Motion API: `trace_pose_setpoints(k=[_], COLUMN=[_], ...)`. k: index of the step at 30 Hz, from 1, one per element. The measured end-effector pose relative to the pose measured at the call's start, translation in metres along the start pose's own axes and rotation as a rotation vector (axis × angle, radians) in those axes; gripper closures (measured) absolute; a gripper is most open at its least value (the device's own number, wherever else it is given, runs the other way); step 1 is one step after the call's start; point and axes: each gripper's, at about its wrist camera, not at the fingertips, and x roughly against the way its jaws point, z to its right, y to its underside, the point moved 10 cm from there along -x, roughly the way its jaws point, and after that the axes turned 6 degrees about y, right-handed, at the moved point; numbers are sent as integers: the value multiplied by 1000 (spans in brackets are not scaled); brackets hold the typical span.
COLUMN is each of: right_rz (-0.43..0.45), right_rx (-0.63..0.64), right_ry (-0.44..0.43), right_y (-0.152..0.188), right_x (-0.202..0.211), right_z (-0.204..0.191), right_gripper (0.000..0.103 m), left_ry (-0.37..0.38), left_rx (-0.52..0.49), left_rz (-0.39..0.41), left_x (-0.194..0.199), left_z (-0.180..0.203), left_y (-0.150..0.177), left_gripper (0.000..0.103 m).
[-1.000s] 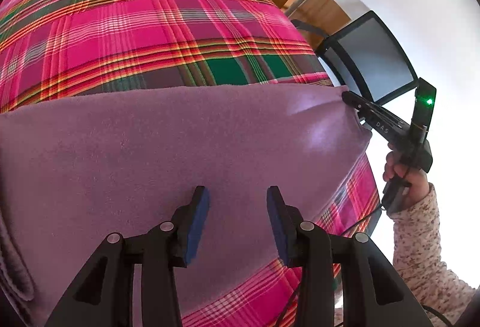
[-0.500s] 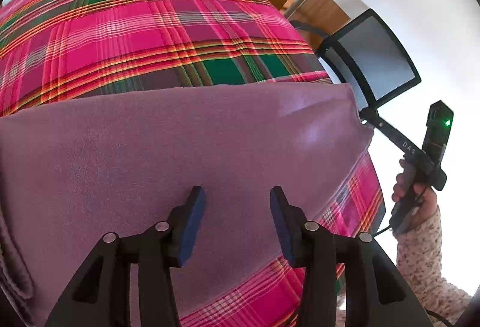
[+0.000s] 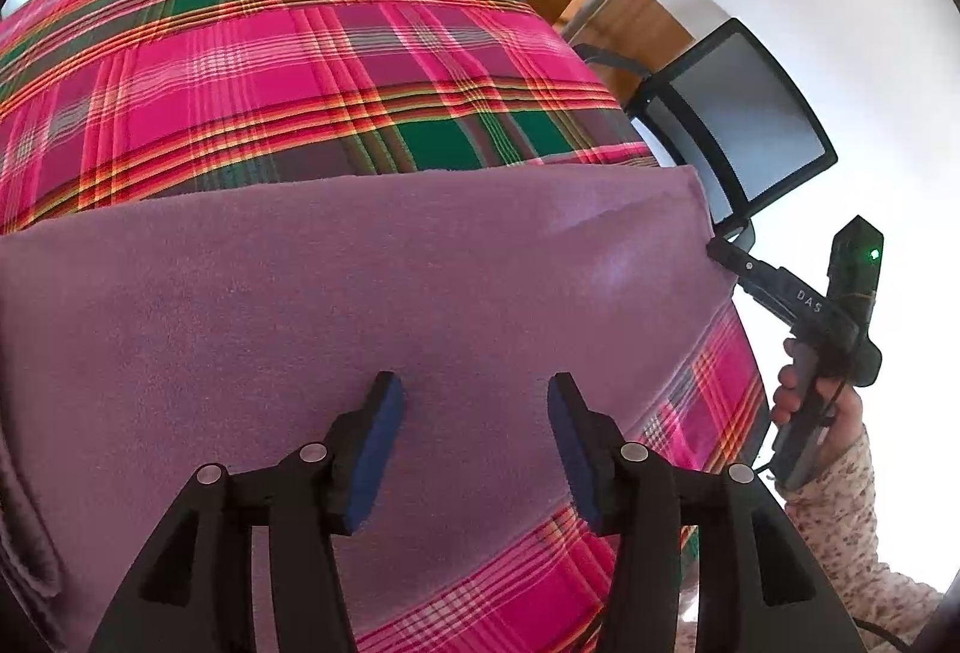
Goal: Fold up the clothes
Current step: 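Lift the garment end with the right gripper and fold it over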
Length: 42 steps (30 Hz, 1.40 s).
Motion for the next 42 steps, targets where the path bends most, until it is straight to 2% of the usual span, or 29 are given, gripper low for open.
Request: trace_pose_setpoints(k=[7,12,14,19,27,34,42], right_rz=[10,56,67,80,186,245,304], right_rx=[44,144,162,161,244,366,480], right_ry=[81,201,221,199,144,77,-39], right_y=[3,6,6,1,-16,-19,-17], right_x=[2,8,9,13,50,76,106], right_z=[-5,-16,-18,-23,-60,-113,-174], right_gripper=[70,75,81,93,94,94,94], left_ry=[-2,-10,-11,-2,9,32,63], left_rx=[-4,-12,-12,-3,-2,4,27], left_rz=[1,4,6,5,8,5,2], left_x=[0,0,0,0,1,2,3], left_z=[0,1,1,0,0,-1,-3], left_y=[0,1,1,0,2,3,4], left_gripper=[50,50,50,50,50,50,50])
